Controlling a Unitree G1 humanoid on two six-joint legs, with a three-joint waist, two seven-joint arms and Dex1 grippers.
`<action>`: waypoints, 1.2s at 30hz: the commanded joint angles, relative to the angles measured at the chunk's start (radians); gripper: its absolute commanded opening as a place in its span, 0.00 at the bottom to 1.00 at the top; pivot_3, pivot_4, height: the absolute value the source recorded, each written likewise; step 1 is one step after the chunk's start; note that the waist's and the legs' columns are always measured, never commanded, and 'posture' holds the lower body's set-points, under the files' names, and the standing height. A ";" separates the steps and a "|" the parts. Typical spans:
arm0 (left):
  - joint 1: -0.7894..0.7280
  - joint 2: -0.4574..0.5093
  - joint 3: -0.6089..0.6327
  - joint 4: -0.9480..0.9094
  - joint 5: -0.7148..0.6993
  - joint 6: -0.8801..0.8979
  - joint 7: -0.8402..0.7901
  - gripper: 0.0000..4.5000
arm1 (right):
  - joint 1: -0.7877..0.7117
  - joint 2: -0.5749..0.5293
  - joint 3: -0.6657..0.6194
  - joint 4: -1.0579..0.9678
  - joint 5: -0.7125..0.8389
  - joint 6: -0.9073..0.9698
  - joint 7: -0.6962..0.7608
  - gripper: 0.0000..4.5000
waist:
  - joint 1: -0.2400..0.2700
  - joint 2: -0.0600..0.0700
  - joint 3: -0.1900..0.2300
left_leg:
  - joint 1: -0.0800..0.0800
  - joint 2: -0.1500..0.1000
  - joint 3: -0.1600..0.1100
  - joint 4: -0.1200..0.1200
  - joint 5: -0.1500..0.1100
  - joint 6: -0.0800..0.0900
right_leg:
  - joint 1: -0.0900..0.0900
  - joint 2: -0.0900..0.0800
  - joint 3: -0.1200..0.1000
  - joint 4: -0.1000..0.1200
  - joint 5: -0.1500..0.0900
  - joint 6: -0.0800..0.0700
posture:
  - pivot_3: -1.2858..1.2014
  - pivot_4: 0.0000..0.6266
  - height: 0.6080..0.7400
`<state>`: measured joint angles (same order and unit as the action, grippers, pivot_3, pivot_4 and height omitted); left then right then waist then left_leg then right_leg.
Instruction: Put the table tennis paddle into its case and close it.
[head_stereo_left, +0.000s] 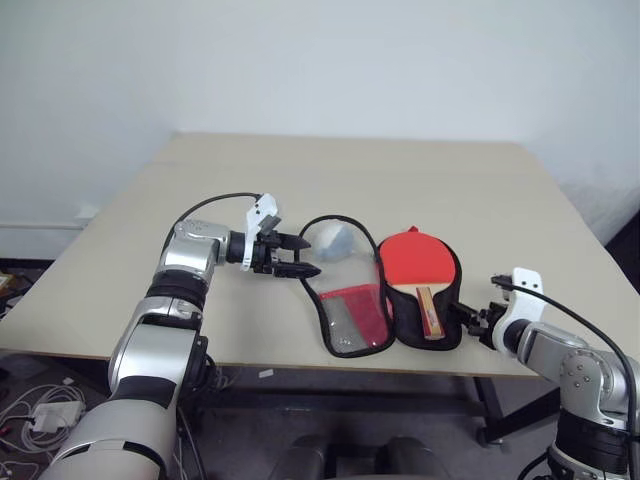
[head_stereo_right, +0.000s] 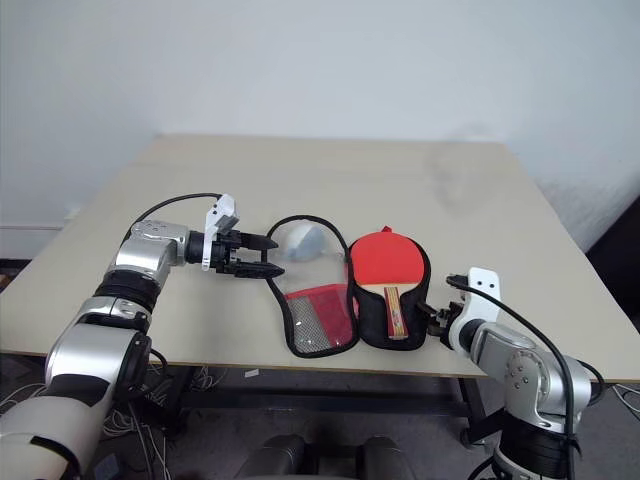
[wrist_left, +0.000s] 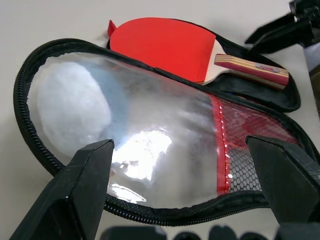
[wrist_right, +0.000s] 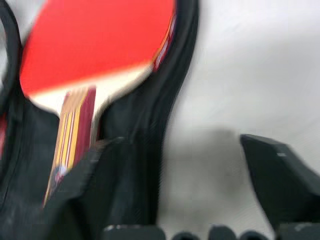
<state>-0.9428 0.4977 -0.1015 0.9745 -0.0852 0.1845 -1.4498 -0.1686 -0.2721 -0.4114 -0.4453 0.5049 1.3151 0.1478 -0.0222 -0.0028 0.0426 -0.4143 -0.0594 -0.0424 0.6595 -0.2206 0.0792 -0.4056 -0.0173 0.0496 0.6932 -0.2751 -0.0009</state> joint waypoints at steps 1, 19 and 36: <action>-0.045 0.038 0.009 0.008 0.003 -0.001 -0.029 1.00 | -0.033 -0.050 -0.068 -0.073 0.040 -0.089 0.051 0.92 | 0.000 0.000 0.000 | 0.000 0.000 0.000 0.000 0.000 0.000 | 0.000 0.000 0.000 0.000 0.000 0.000 | 0.52 0.00 1.00; -0.097 0.090 -0.114 0.166 0.189 -0.174 -0.048 0.34 | -0.206 -0.055 0.014 0.115 0.011 -0.281 0.027 0.93 | 0.000 0.000 0.000 | 0.000 0.000 0.001 0.000 0.000 0.000 | 0.000 0.000 0.000 0.000 0.000 0.000 | 0.52 0.00 1.00; -0.120 -0.270 -0.054 0.111 0.082 -0.085 -0.065 0.34 | -0.243 -0.063 -0.063 0.081 0.127 -0.413 0.043 0.93 | 0.012 0.000 0.000 | -0.005 -0.001 0.001 0.002 0.001 0.004 | -0.002 -0.001 0.000 0.000 0.001 0.003 | 0.52 0.00 1.00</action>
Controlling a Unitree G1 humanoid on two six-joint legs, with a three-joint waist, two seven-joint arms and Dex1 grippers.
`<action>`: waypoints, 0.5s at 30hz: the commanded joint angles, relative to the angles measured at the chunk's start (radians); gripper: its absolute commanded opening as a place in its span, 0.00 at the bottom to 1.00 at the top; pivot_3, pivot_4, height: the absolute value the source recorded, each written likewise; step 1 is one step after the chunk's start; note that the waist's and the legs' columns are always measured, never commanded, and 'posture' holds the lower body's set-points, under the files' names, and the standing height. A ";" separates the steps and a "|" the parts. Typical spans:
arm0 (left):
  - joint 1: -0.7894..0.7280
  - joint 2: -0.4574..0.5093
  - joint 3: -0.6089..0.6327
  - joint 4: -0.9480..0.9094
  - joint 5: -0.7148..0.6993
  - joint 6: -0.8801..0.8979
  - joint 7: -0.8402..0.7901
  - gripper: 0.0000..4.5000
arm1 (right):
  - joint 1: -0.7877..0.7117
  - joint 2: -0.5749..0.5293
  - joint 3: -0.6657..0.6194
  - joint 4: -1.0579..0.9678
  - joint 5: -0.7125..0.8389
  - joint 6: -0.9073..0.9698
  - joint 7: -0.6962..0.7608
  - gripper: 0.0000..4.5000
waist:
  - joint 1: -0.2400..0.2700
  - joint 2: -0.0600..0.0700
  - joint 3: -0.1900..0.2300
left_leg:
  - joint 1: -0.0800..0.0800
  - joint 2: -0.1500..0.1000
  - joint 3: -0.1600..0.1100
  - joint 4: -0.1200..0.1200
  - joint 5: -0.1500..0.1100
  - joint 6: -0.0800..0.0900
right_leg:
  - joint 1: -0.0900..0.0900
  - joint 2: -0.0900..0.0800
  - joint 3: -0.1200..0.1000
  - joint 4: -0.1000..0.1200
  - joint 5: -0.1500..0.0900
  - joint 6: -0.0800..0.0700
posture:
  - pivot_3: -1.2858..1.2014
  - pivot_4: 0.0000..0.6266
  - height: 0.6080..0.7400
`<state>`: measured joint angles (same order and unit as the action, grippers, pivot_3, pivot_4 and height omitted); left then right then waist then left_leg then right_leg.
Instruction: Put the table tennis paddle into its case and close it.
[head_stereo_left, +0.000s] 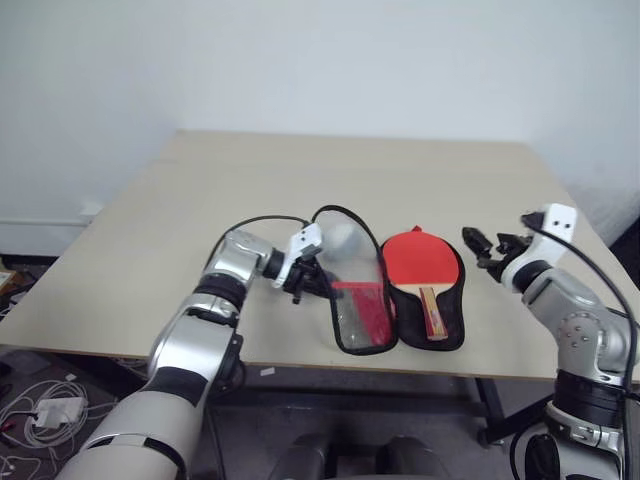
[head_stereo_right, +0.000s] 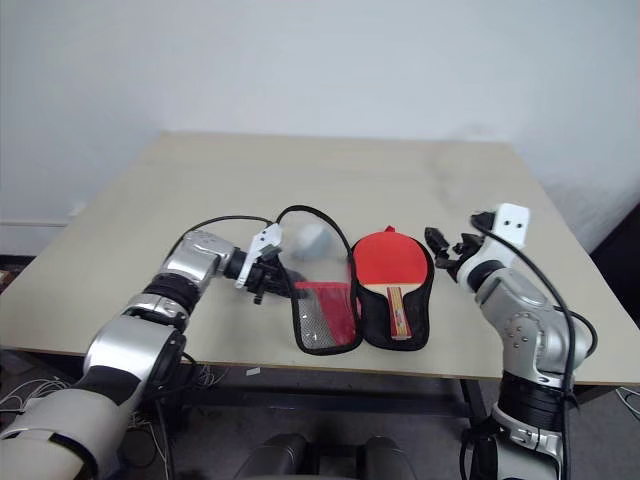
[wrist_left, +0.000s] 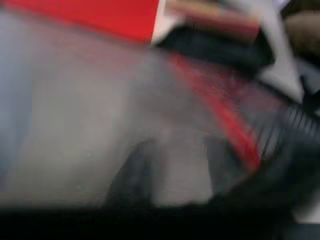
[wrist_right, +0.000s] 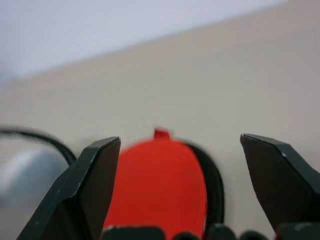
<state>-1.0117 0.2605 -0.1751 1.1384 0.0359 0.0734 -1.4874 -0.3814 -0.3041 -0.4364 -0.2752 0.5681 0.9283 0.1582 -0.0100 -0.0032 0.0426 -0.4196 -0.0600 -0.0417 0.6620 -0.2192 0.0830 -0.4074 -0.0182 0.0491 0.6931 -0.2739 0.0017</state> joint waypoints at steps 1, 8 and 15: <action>-0.052 -0.048 0.018 -0.060 -0.043 0.031 -0.034 0.34 | -0.027 -0.037 -0.044 -0.103 0.079 -0.028 0.042 0.93 | 0.000 0.000 0.000 | 0.000 0.000 0.000 0.000 0.000 0.000 | 0.000 0.000 0.000 0.000 0.000 0.000 | 0.52 0.00 1.00; -0.032 -0.166 -0.004 -0.091 -0.038 0.057 -0.001 0.34 | -0.060 0.022 -0.184 -0.116 0.282 -0.062 -0.034 0.93 | 0.000 0.000 0.000 | 0.001 0.000 0.000 0.000 0.000 0.000 | 0.002 0.000 0.000 0.000 0.000 0.000 | 0.52 0.00 1.00; -0.020 -0.231 0.026 -0.121 -0.050 0.111 0.125 0.34 | -0.024 0.014 -0.166 -0.126 0.291 -0.095 -0.095 0.93 | -0.002 0.000 0.000 | 0.001 0.001 0.001 0.000 0.000 0.000 | 0.001 0.001 0.001 0.000 0.000 0.000 | 0.52 0.00 1.00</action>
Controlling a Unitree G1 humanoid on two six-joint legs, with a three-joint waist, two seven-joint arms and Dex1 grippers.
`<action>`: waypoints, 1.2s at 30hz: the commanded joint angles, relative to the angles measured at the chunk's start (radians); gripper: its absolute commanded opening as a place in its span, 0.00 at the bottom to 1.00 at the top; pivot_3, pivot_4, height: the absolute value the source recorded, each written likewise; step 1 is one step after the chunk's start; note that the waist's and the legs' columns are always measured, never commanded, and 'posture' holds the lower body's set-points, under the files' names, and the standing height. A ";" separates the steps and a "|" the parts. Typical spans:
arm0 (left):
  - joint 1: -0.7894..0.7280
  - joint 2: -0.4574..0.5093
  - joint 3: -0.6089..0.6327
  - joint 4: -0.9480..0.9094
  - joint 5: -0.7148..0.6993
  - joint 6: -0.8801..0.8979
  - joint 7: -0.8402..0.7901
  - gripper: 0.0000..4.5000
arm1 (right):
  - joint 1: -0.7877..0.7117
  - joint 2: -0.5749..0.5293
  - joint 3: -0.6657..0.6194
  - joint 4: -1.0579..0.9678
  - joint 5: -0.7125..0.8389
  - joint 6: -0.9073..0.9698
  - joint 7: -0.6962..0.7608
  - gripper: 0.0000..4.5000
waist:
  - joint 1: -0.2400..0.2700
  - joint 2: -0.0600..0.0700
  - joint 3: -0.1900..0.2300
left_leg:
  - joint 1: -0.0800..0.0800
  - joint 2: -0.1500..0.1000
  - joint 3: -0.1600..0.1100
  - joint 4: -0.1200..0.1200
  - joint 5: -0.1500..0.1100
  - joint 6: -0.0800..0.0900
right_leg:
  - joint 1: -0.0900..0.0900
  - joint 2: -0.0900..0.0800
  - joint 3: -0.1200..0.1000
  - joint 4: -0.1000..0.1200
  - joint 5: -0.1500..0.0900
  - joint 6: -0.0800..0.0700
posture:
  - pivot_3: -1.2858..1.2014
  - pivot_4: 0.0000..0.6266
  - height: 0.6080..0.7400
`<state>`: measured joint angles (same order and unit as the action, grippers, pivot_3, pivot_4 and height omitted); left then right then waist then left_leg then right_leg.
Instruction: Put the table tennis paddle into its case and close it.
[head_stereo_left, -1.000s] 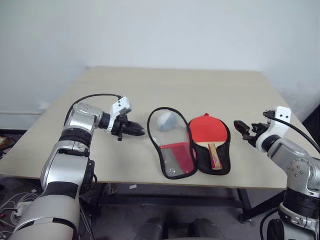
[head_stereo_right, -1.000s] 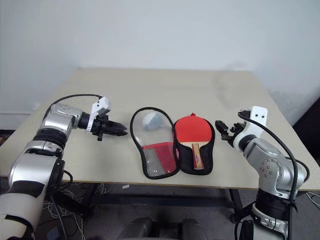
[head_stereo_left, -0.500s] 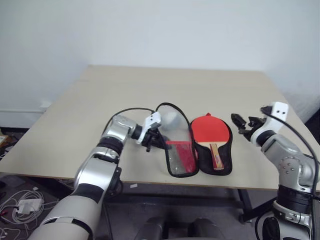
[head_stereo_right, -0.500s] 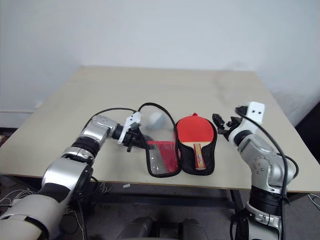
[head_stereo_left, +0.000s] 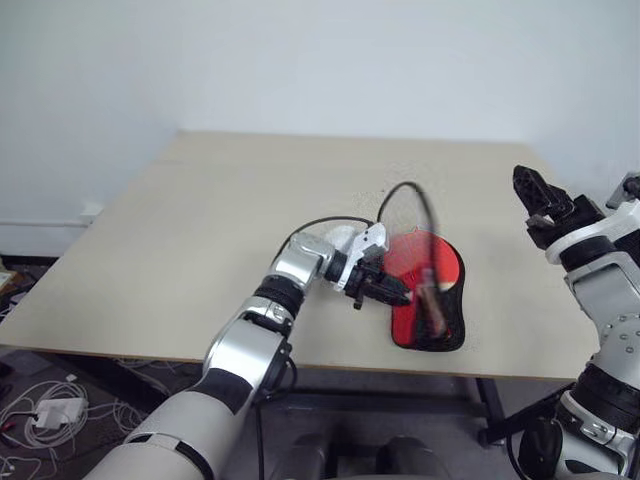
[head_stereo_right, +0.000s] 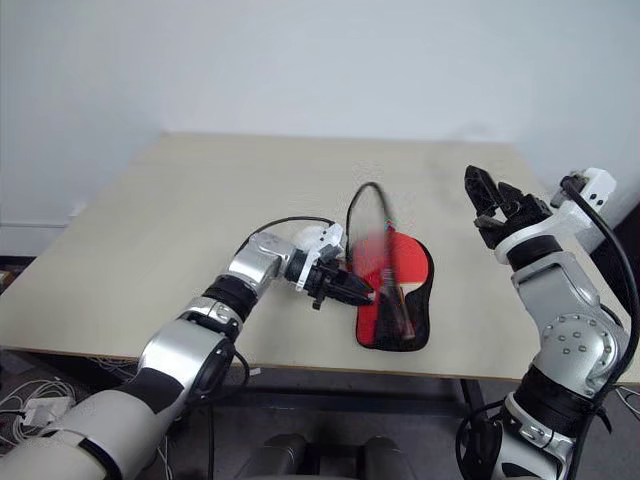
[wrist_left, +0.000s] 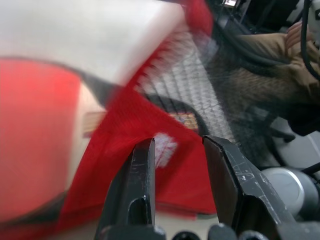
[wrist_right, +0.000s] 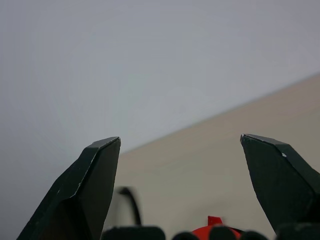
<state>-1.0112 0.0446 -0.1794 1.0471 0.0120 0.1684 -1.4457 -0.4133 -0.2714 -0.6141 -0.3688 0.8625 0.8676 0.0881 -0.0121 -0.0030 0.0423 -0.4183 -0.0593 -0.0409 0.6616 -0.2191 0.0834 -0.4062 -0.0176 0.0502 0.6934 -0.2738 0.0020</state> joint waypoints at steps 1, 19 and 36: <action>-0.027 -0.021 0.043 -0.027 -0.033 0.023 0.117 0.34 | 0.017 -0.019 0.019 -0.024 -0.026 -0.045 -0.040 0.93 | 0.000 0.000 0.000 | 0.000 0.000 0.000 0.000 0.000 0.000 | 0.000 0.000 0.000 0.000 0.000 0.000 | 0.52 0.00 1.00; 0.017 0.105 0.069 -0.194 -0.151 0.718 0.232 0.99 | 0.089 -0.009 0.150 0.011 -0.141 -0.130 -0.082 0.93 | -0.010 0.001 0.000 | 0.003 0.000 0.001 -0.001 0.000 0.000 | 0.002 0.001 0.002 0.000 0.000 0.001 | 0.52 0.00 1.00; -0.070 -0.014 0.143 -0.059 -0.242 1.040 0.458 0.99 | 0.127 -0.024 0.237 -0.006 -0.177 -0.110 -0.070 0.93 | -0.010 0.001 0.000 | 0.003 0.000 0.001 -0.001 -0.001 -0.002 | 0.002 0.000 0.002 0.000 0.000 0.001 | 0.52 0.00 1.00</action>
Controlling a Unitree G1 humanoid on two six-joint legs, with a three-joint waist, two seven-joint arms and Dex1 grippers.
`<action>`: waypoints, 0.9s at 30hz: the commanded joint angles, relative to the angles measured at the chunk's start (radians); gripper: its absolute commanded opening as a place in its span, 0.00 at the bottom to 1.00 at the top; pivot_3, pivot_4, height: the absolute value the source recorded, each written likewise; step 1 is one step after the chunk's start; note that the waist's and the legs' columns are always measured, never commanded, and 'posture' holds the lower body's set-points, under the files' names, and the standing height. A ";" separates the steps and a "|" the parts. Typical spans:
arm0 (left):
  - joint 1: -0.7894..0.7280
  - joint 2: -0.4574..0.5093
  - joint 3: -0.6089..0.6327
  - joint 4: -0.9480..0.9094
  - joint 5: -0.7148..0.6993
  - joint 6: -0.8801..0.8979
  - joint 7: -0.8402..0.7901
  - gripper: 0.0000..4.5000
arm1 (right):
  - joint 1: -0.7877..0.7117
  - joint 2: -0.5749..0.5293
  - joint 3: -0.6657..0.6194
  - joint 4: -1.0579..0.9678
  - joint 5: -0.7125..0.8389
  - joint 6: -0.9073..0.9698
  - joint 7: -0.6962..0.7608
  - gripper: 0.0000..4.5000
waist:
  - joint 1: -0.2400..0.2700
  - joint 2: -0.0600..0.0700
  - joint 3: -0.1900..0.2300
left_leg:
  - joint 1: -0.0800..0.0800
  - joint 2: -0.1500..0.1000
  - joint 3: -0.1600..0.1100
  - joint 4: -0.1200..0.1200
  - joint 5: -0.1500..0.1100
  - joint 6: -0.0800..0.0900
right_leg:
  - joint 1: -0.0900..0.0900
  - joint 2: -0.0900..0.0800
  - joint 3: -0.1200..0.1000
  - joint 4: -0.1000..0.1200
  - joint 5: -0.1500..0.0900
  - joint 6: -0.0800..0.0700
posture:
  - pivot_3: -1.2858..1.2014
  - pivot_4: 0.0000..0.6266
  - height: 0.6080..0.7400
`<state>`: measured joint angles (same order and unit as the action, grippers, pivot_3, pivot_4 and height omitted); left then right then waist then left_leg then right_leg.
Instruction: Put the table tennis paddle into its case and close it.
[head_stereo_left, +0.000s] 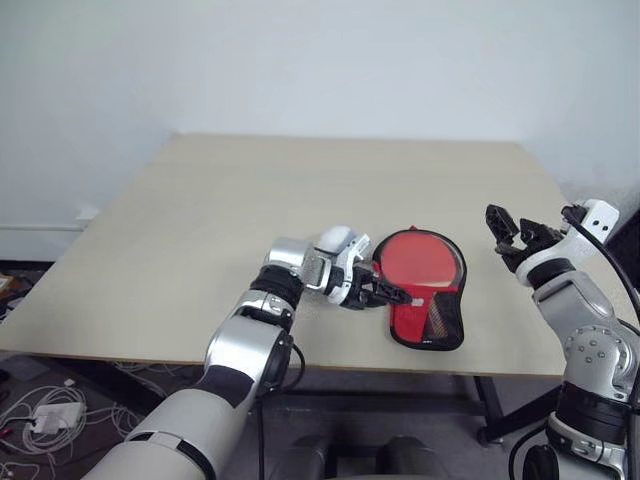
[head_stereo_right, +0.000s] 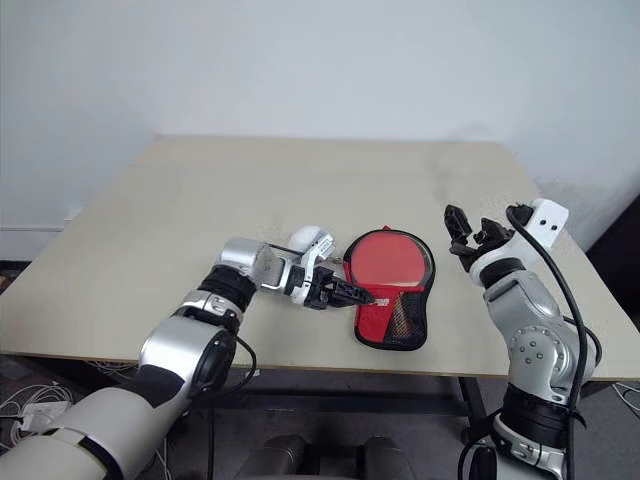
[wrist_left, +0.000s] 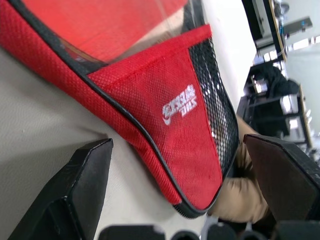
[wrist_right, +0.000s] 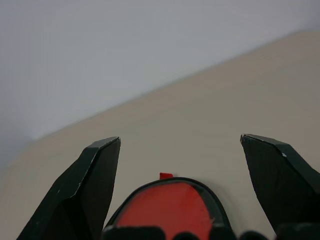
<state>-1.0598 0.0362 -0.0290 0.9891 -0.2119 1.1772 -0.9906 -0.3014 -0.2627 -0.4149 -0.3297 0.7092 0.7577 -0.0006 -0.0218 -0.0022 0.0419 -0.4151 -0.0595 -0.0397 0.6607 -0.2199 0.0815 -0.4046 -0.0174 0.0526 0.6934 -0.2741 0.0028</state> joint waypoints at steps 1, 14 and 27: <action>-0.022 -0.005 -0.011 -0.004 -0.021 0.039 0.001 0.99 | 0.033 -0.054 0.067 -0.055 -0.047 0.009 0.034 0.93 | 0.001 0.000 0.000 | 0.000 0.000 0.000 0.000 -0.001 -0.002 | 0.000 0.000 0.000 0.000 0.000 0.000 | 0.52 0.00 1.00; -0.005 0.047 -0.059 -0.038 -0.052 0.177 -0.007 0.99 | 0.188 -0.287 0.255 -0.157 -0.173 0.033 0.240 0.93 | 0.000 -0.001 0.000 | 0.000 0.000 0.000 0.000 -0.002 -0.003 | 0.000 0.000 0.000 -0.001 -0.001 0.001 | 0.52 0.00 1.00; 0.016 -0.057 0.025 0.020 -0.096 0.150 0.094 0.99 | 0.185 -0.240 0.296 -0.107 -0.279 0.011 0.240 0.93 | 0.031 -0.001 0.000 | 0.000 -0.001 0.000 0.001 -0.002 -0.003 | 0.000 -0.002 0.000 -0.002 -0.001 0.002 | 0.52 0.00 1.00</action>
<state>-1.0606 0.0038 -0.0004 0.9871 -0.2946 1.3327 -0.9083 -0.1058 -0.5023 -0.0955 -0.4236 0.4474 0.7934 0.2434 0.0093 -0.0028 0.0419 -0.4152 -0.0613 -0.0398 0.6613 -0.2222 0.0782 -0.4048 -0.0201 0.0521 0.6917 -0.2747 0.0043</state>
